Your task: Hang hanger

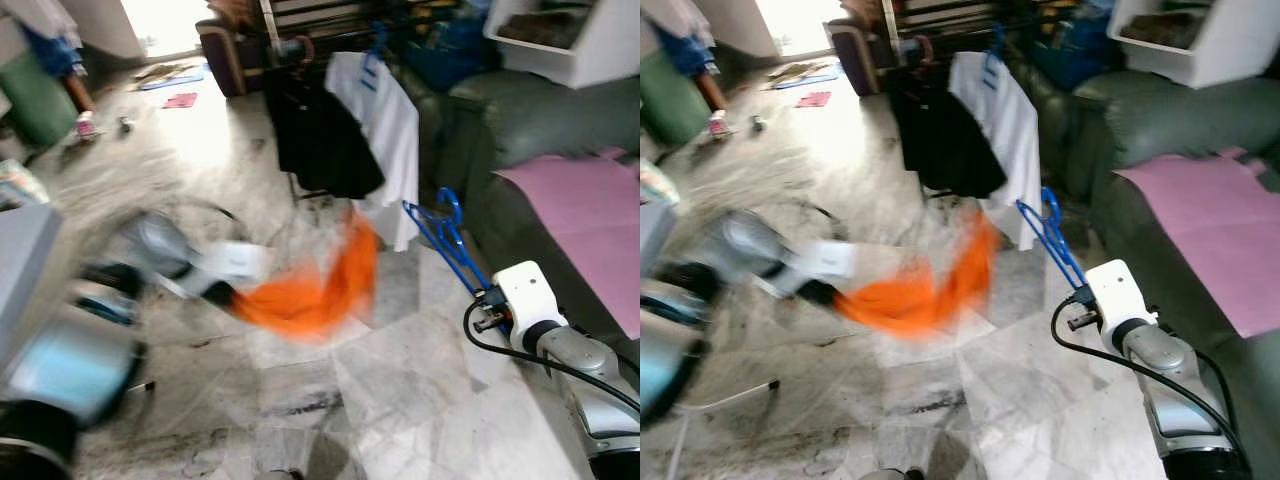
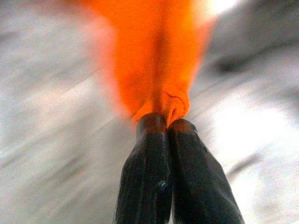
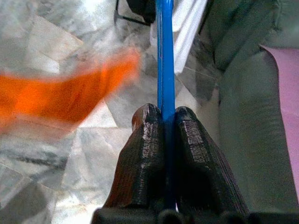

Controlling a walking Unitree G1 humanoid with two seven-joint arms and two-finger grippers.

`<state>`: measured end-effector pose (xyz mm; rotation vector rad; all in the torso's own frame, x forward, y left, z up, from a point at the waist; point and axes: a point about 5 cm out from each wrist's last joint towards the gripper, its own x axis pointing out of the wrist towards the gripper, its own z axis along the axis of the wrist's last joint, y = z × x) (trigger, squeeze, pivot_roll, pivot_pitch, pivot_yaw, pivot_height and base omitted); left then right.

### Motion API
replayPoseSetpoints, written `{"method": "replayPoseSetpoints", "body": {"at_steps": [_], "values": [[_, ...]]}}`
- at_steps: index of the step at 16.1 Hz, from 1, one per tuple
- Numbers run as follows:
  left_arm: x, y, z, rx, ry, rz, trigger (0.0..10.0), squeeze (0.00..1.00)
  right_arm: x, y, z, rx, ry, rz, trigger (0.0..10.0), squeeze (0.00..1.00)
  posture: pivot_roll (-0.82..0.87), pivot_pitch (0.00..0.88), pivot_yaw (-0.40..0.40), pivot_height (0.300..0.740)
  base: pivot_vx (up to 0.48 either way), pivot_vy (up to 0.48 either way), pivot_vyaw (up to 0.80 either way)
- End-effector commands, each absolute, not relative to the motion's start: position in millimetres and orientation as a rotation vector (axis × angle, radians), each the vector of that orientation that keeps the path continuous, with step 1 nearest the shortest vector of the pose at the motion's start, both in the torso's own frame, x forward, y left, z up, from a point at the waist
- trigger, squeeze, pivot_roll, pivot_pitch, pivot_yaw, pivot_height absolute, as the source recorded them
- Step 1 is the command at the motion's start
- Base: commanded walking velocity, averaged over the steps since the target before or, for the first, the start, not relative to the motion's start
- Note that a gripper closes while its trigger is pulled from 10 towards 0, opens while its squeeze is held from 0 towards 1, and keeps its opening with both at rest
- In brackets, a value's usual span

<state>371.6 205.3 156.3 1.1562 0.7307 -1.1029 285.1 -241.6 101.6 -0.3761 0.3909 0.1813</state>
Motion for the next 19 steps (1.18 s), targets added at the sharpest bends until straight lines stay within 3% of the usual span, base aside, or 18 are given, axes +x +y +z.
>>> {"method": "replayPoseSetpoints", "body": {"at_steps": [1,6,11,17,19], "values": [[395.6,179.7,194.9,1.288,0.457,-0.919,10.0,0.0,286.2,-234.2,104.4,-0.368,0.366,0.207,10.0,0.0,-0.05,0.023,0.104,0.74,0.0,0.0,0.0],[407.6,125.1,240.1,0.964,-0.022,-0.817,10.0,0.0,287.6,-226.9,102.9,-0.351,0.359,0.223,10.0,0.0,-0.05,0.028,0.106,0.74,0.0,0.0,0.0],[410.3,134.8,217.0,0.956,0.047,-0.665,10.0,0.0,284.1,-225.4,107.6,-0.283,0.348,0.274,10.0,0.0,-0.05,0.032,0.112,0.74,0.0,0.0,0.0],[417.6,145.0,212.4,0.742,0.078,-0.381,10.0,0.0,283.8,-226.6,113.4,-0.281,0.333,0.276,10.0,0.0,-0.07,0.034,0.114,0.74,0.0,0.0,0.0],[416.6,137.5,207.0,0.597,0.047,-0.338,10.0,0.0,284.0,-222.1,113.1,-0.271,0.322,0.276,10.0,0.0,-0.07,0.035,0.116,0.74,0.0,0.0,0.0]]}}
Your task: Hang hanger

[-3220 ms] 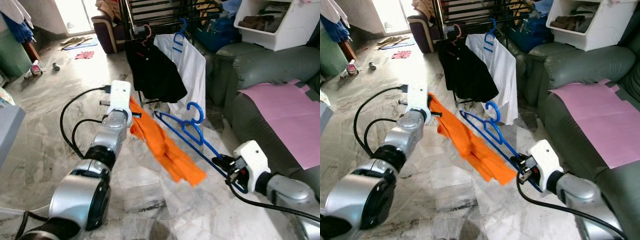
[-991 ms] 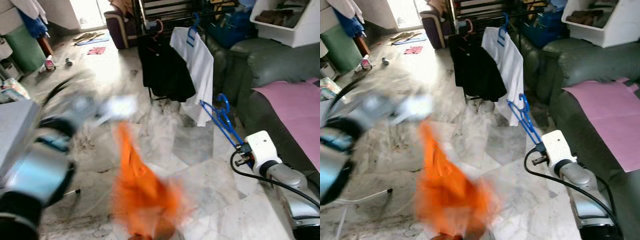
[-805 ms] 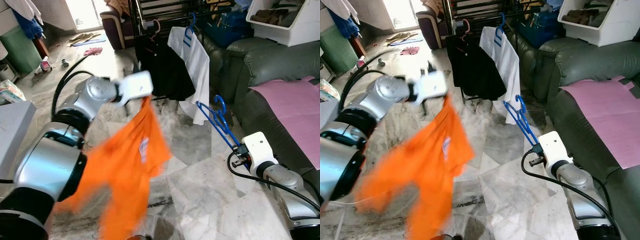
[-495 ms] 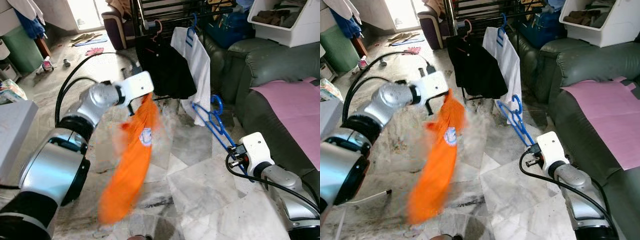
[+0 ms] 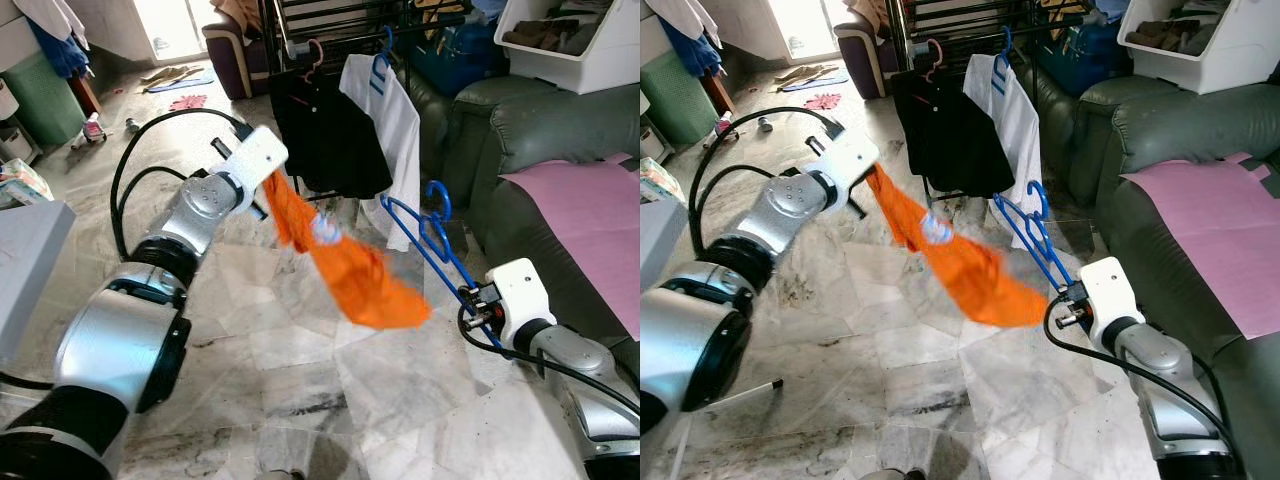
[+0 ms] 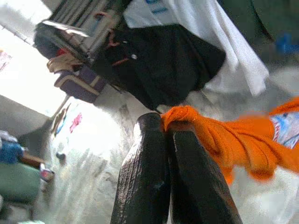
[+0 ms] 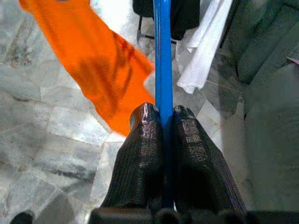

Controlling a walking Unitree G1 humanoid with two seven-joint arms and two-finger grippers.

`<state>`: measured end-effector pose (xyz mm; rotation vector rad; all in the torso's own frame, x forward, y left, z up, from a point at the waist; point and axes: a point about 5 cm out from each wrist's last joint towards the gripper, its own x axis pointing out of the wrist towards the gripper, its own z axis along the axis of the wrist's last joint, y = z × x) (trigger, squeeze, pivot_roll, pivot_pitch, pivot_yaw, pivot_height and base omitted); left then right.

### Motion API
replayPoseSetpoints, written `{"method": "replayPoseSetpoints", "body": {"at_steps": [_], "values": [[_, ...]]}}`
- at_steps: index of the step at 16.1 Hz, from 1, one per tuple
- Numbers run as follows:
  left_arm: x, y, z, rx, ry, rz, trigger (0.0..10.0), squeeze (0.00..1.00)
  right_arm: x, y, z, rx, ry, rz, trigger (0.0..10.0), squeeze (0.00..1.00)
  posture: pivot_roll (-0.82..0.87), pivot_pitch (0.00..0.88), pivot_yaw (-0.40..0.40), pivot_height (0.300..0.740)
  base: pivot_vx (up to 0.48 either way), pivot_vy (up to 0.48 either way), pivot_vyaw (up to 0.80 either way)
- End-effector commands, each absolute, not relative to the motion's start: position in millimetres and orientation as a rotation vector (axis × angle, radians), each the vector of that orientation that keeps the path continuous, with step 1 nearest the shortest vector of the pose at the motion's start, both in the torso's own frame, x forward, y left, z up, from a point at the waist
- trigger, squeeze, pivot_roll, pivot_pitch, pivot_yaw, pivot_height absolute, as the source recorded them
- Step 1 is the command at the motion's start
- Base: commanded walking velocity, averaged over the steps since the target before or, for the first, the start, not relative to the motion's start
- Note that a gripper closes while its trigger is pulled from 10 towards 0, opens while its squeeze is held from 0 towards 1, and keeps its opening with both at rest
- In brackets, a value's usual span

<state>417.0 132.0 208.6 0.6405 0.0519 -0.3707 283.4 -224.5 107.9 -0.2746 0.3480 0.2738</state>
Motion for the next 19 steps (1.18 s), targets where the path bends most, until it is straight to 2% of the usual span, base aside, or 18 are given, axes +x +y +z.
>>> {"method": "replayPoseSetpoints", "body": {"at_steps": [1,2,4,6,11,14,19], "values": [[415.3,134.0,203.9,0.565,0.038,-0.35,10.0,0.0,283.3,-219.5,112.4,-0.268,0.322,0.285,10.0,0.0,-0.07,0.036,0.116,0.74,0.0,0.0,0.0],[412.4,128.0,197.8,0.567,0.024,-0.395,10.0,0.0,282.6,-216.7,111.6,-0.263,0.322,0.299,10.0,0.0,-0.07,0.036,0.115,0.74,0.0,0.0,0.0],[404.7,120.6,179.0,0.674,0.038,-0.487,10.0,0.0,281.8,-214.3,110.6,-0.262,0.326,0.312,10.0,0.0,-0.07,0.037,0.113,0.74,0.0,0.0,0.0],[396.8,116.0,165.2,0.676,0.058,-0.602,10.0,0.0,282.4,-214.7,109.3,-0.261,0.332,0.31,10.0,0.0,-0.07,0.035,0.112,0.74,0.0,0.0,0.0],[389.4,117.1,168.2,0.867,-0.022,-0.756,10.0,0.0,273.5,-211.9,104.5,-0.243,0.384,0.404,10.0,0.0,-0.06,0.034,0.118,0.74,0.0,0.0,0.0],[379.2,114.7,170.8,0.883,-0.102,-0.916,10.0,0.0,261.7,-215.5,104.1,-0.205,0.432,0.502,10.0,0.0,-0.06,0.036,0.117,0.74,0.0,0.0,0.0],[359.2,113.7,174.6,1.027,-0.292,-1.122,10.0,0.0,245.2,-229.5,111.9,-0.159,0.477,0.647,10.0,0.0,-0.06,0.038,0.109,0.74,0.0,0.0,0.0]]}}
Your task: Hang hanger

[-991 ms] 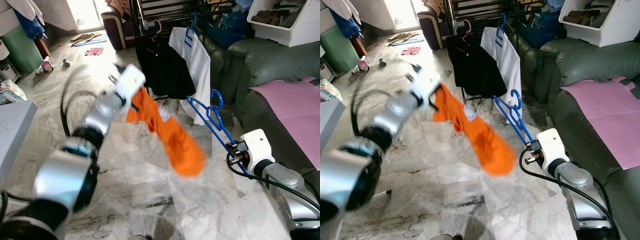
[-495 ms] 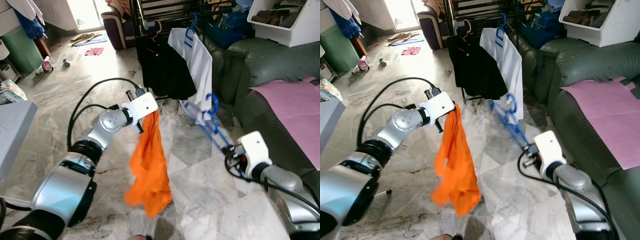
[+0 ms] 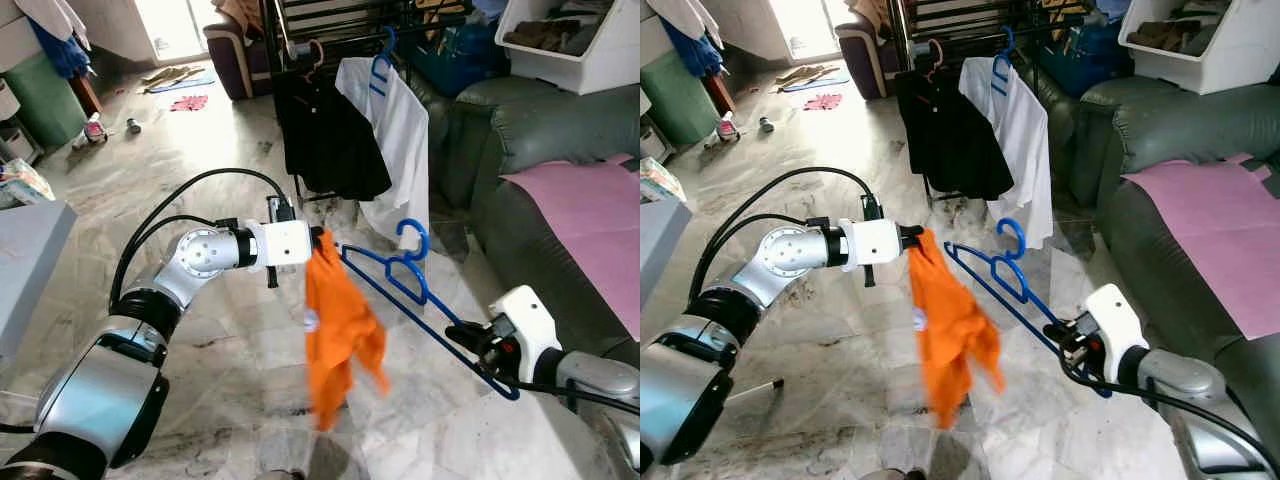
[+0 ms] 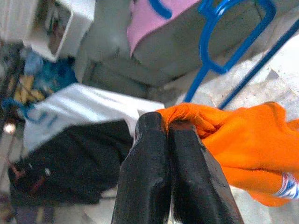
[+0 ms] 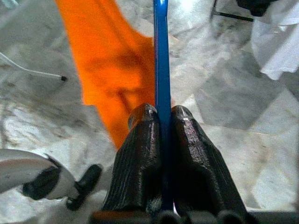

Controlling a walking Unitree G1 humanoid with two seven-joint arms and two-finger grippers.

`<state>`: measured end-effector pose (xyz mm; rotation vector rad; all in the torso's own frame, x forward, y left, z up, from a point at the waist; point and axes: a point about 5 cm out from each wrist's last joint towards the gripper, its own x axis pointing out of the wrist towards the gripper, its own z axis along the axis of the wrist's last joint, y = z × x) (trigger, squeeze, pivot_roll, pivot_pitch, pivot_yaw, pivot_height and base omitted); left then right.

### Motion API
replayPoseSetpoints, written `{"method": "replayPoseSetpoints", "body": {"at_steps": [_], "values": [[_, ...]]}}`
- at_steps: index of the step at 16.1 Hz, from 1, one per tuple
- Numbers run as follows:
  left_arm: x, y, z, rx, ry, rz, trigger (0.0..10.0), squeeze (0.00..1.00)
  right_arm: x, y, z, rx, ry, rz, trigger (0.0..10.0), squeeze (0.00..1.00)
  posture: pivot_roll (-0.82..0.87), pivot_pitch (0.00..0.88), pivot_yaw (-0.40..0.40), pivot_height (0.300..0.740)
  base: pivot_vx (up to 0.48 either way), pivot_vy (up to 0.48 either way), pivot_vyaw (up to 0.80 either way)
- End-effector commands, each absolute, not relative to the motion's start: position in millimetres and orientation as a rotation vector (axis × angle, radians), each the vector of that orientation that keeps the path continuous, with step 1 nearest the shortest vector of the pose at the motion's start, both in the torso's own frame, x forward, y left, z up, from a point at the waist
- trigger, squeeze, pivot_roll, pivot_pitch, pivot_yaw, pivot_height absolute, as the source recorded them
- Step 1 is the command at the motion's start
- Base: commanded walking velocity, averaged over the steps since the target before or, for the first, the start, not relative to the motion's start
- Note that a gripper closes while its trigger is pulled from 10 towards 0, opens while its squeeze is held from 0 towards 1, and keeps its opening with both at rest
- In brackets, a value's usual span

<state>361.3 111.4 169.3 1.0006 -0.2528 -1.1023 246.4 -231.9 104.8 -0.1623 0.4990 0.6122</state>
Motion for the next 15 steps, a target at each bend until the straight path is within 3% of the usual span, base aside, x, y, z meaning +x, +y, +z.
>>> {"method": "replayPoseSetpoints", "body": {"at_steps": [1,6,9,15], "values": [[355.9,114.0,175.2,1.086,-0.331,-1.154,10.0,0.0,241.2,-230.7,114.0,-0.164,0.49,0.691,10.0,0.0,-0.06,0.038,0.109,0.74,0.0,0.0,0.0],[346.8,125.4,163.7,1.349,-0.337,-1.276,10.0,0.0,248.3,-264.1,131.5,-0.314,0.481,0.622,10.0,0.0,-0.06,0.041,0.104,0.74,0.0,0.0,0.0],[349.2,128.3,164.5,1.415,-0.339,-1.265,10.0,0.0,249.7,-271.4,144.6,-0.333,0.464,0.624,10.0,0.0,-0.07,0.043,0.104,0.74,0.0,0.0,0.0],[358.2,127.1,172.9,1.506,-0.38,-1.187,10.0,0.0,217.7,-259.0,159.3,-0.226,0.534,0.923,10.0,0.0,-0.07,0.054,0.113,0.74,0.0,0.0,0.0]]}}
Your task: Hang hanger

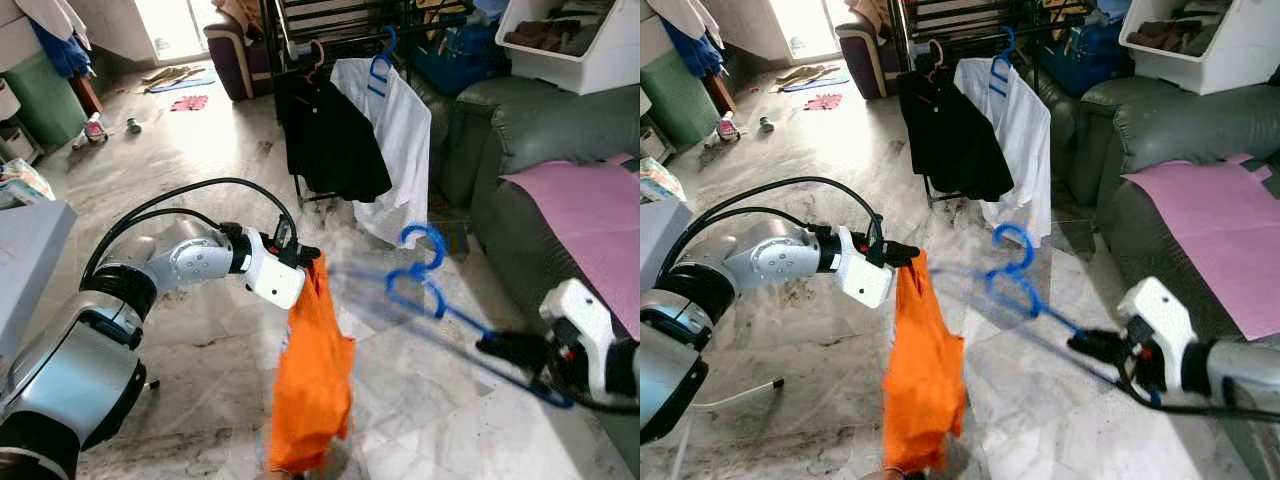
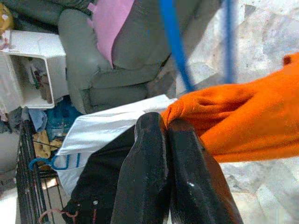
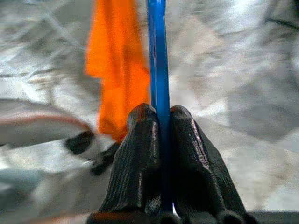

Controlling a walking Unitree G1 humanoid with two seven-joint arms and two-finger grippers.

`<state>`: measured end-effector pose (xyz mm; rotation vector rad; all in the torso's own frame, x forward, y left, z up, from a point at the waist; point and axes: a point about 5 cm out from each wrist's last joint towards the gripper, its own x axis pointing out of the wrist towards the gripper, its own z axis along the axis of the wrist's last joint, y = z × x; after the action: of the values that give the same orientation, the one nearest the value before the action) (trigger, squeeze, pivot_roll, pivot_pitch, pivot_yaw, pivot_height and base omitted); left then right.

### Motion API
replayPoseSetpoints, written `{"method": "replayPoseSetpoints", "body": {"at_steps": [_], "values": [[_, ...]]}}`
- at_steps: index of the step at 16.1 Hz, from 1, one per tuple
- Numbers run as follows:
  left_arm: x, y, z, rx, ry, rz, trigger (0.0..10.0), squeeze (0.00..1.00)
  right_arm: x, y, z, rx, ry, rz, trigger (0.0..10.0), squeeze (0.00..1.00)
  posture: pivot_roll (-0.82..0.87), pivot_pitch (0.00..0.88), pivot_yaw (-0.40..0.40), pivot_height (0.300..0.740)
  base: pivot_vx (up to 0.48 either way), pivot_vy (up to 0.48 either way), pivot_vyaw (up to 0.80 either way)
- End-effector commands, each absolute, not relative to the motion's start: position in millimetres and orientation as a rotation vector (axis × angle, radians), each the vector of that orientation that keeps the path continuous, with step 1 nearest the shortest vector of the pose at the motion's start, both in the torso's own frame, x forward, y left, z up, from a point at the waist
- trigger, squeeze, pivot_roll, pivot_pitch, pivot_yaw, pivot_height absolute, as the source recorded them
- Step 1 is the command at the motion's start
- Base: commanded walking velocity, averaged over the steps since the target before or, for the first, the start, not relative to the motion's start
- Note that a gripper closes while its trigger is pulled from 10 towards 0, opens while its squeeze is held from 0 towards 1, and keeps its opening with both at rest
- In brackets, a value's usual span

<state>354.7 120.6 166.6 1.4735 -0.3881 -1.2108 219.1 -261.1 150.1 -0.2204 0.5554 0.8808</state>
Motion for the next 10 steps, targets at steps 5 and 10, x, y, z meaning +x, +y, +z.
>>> {"method": "replayPoseSetpoints", "body": {"at_steps": [5,10], "values": [[360.8,136.5,169.9,1.582,-0.383,-1.139,10.0,0.0,204.0,-271.6,161.8,-0.238,0.605,0.943,10.0,0.0,-0.07,0.055,0.12,0.74,0.0,0.0,0.0],[363.6,140.8,168.8,1.611,-0.392,-1.087,10.0,0.0,193.9,-272.6,162.7,-0.22,0.638,0.995,10.0,0.0,-0.07,0.058,0.122,0.74,0.0,0.0,0.0]]}}
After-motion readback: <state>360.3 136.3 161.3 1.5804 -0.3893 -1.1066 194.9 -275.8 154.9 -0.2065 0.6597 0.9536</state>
